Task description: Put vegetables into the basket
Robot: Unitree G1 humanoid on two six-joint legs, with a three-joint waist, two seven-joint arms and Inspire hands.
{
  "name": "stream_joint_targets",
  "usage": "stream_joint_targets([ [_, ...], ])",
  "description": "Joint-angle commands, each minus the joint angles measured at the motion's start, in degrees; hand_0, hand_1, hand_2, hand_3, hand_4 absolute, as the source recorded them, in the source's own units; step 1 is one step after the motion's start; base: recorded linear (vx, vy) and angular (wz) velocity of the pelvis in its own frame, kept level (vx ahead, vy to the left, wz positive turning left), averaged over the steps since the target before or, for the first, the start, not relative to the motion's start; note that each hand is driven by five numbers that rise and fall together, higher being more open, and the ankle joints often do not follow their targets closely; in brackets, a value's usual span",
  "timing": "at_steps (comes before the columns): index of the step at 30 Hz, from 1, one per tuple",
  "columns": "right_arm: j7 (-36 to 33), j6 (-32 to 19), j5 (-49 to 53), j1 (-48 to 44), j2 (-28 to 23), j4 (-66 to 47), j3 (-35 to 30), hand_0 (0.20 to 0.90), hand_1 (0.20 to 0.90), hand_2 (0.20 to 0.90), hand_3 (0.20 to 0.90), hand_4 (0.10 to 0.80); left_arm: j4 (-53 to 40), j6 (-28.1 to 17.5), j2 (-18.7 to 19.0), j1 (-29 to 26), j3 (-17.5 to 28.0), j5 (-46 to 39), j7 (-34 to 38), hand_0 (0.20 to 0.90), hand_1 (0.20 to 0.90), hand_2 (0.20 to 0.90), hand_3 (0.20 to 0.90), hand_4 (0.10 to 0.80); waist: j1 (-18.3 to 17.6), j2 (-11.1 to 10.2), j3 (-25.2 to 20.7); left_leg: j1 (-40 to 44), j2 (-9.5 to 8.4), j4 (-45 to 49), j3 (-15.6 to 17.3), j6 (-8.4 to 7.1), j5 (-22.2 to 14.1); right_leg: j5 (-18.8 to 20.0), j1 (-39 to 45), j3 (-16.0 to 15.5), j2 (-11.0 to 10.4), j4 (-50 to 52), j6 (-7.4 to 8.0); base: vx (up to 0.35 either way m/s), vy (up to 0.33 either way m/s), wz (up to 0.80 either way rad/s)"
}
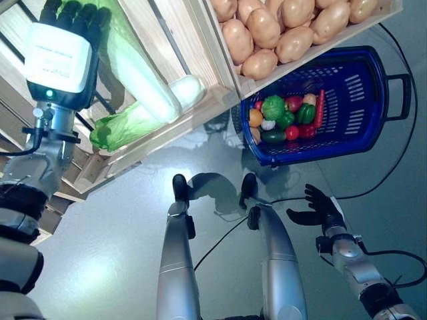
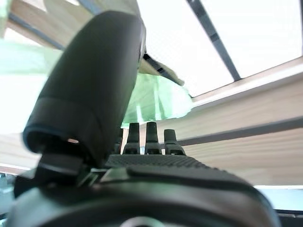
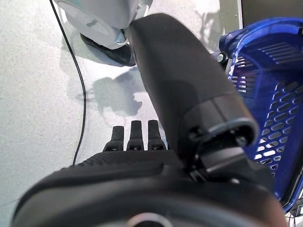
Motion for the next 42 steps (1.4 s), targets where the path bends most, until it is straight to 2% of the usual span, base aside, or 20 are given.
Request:
stream_joint_targets([
  [1,-4.2,-2.2,-1.4,2.5,-4.6,-3.5,-0.9,0.9,0.9,0.9,0.9,0.8,0.2,1.6,1.4,-5.9,3.7,0.0,4.8,0.9,0.9,0.9,0.9,0.8,-0.3,-0.2,0.0,-0.3,-0.55,1.8,3.4,1.96,-1.6,2.1,3.0,3.0,0.6,-1.7,1.84,-0.005,0.003,-0.05],
  [11,-4.7,-1.9,-1.0,2.0,-5.0,-4.0,-1.2,0.9,0.9,0.9,0.9,0.8,2.1,3.2,0.1,-9.3,1.0,1.9,2.9,0.9,0.9,0.9,0.9,0.8,-0.9,-0.5,0.0,-0.9,-0.8,1.6,3.4,1.91,-1.5,2.6,2.3,3.6,1.1,-2.3,2.09,0.007,0.001,-0.01],
  [12,-4.8,-1.9,-0.8,2.5,-5.0,-4.0,-0.8,0.9,0.9,0.9,0.9,0.8,2.2,3.7,0.0,-9.1,0.4,1.4,2.7,0.9,0.9,0.9,0.9,0.8,-1.0,-0.4,0.0,0.4,-0.82,2.2,3.1,1.53,-3.4,1.0,3.6,3.9,1.2,-1.7,2.51,0.08,0.007,0.01],
  [14,-5.1,-1.8,-0.6,2.3,-5.0,-3.8,-0.7,0.9,0.9,0.9,0.9,0.8,3.0,3.7,-0.3,-9.7,-0.1,1.4,2.6,0.9,0.9,0.9,0.9,0.8,-1.1,-0.3,0.0,0.2,-0.89,2.3,3.1,1.48,-3.3,0.9,3.4,4.0,1.3,-1.5,2.46,0.0,0.012,-0.01],
  [15,-5.1,-1.6,-0.9,1.9,-5.0,-3.9,-1.1,0.9,0.9,0.9,0.9,0.8,3.1,3.8,-0.3,-10.2,-0.1,1.1,2.2,0.9,0.9,0.9,0.9,0.8,-1.1,-0.1,0.0,-1.1,-0.96,1.7,3.5,1.87,-1.5,2.5,2.0,4.0,1.2,-2.0,2.04,-0.076,0.012,-0.01],
  [16,-5.1,-1.4,-1.0,1.9,-5.0,-4.1,-1.2,0.9,0.9,0.9,0.9,0.8,3.1,4.0,-0.2,-10.4,-0.2,0.7,1.9,0.756,0.756,0.756,0.756,0.704,-1.2,0.0,0.0,-1.2,-0.99,1.7,3.5,1.87,-1.5,2.5,1.9,3.9,1.2,-2.0,2.04,-0.074,0.008,-0.01],
  [17,-5.1,-1.3,-1.0,1.8,-5.1,-4.1,-1.3,0.9,0.9,0.9,0.9,0.8,3.0,4.0,-0.4,-10.7,-0.3,0.2,1.3,0.545,0.545,0.545,0.545,0.563,-1.2,0.1,0.0,-1.3,-1.08,1.5,3.5,1.84,-1.3,2.6,1.8,4.0,1.2,-2.0,2.08,0.0,0.0,0.0],
  [19,-5.1,-1.5,-1.2,1.8,-5.1,-4.0,-1.5,0.9,0.9,0.9,0.9,0.8,2.9,4.3,-0.3,-10.8,-0.5,-0.6,0.4,0.406,0.406,0.406,0.406,0.471,-1.2,0.3,0.0,-1.4,-1.06,1.5,3.5,1.83,-1.3,2.5,1.7,4.1,1.1,-2.2,1.99,0.044,0.002,0.01],
  [20,-5.3,-1.4,-1.2,2.3,-5.0,-4.1,-1.2,0.9,0.9,0.9,0.9,0.8,3.0,4.4,-0.6,-10.1,-0.6,-1.0,-0.1,0.361,0.361,0.361,0.361,0.441,-1.2,0.3,0.0,-0.1,-1.08,2.2,3.1,1.37,-3.1,0.8,3.0,4.3,1.2,-1.5,2.39,0.084,0.004,0.02],
  [21,-5.4,-1.4,-1.2,2.4,-5.1,-4.1,-1.2,0.9,0.9,0.9,0.9,0.8,3.0,4.5,-0.6,-10.0,-0.6,-1.2,-0.3,0.3,0.3,0.3,0.3,0.4,-1.2,0.3,0.0,-0.1,-1.09,2.2,3.2,1.38,-3.1,0.8,2.9,4.3,1.2,-1.4,2.37,0.087,0.004,0.03],
  [33,-5.1,-1.9,-1.3,2.8,-5.5,-4.1,-1.8,0.9,0.9,0.9,0.9,0.8,3.6,4.9,-0.2,-9.1,-0.7,-3.0,-2.0,0.3,0.3,0.3,0.3,0.4,-1.5,0.8,0.0,1.3,-1.11,2.1,3.3,1.27,-3.3,0.3,4.3,4.6,1.3,-1.5,2.23,0.001,0.0,0.0],
  [34,-5.1,-1.9,-1.3,2.9,-5.4,-4.2,-1.8,0.9,0.9,0.9,0.9,0.8,3.4,5.0,-0.2,-8.7,-0.3,-3.1,-1.7,0.3,0.3,0.3,0.3,0.4,-1.5,0.8,0.0,1.5,-1.17,2.0,3.2,1.23,-3.3,0.3,4.6,4.6,1.3,-1.7,2.22,-0.062,-0.004,0.0],
  [35,-5.0,-2.0,-1.3,2.5,-5.4,-4.3,-2.1,0.9,0.9,0.9,0.9,0.8,3.2,5.0,0.0,-8.8,0.2,-3.3,-1.5,0.3,0.3,0.3,0.3,0.4,-1.5,0.8,0.0,0.7,-1.15,1.3,3.7,1.67,-1.5,1.9,3.7,4.3,1.3,-2.5,1.8,-0.057,-0.012,0.0],
  [39,-4.9,-2.1,-1.2,3.2,-5.1,-4.7,-2.1,0.9,0.9,0.9,0.9,0.8,2.1,3.6,0.6,-6.9,2.3,-6.0,0.9,0.3,0.3,0.3,0.3,0.4,-1.4,1.0,0.0,3.3,-1.29,0.3,3.8,1.5,-1.3,2.0,6.4,4.3,1.4,-3.8,1.85,0.017,-0.026,0.0],
  [42,-5.0,-2.7,-1.0,3.8,-4.6,-4.3,-2.1,0.9,0.9,0.9,0.9,0.8,0.8,1.7,0.2,-4.4,5.7,-10.4,3.9,0.3,0.3,0.3,0.3,0.4,-1.3,1.0,0.0,5.6,-1.34,-0.6,4.0,1.38,-1.1,2.2,8.8,4.1,1.4,-5.2,1.81,0.04,-0.036,-0.01],
])
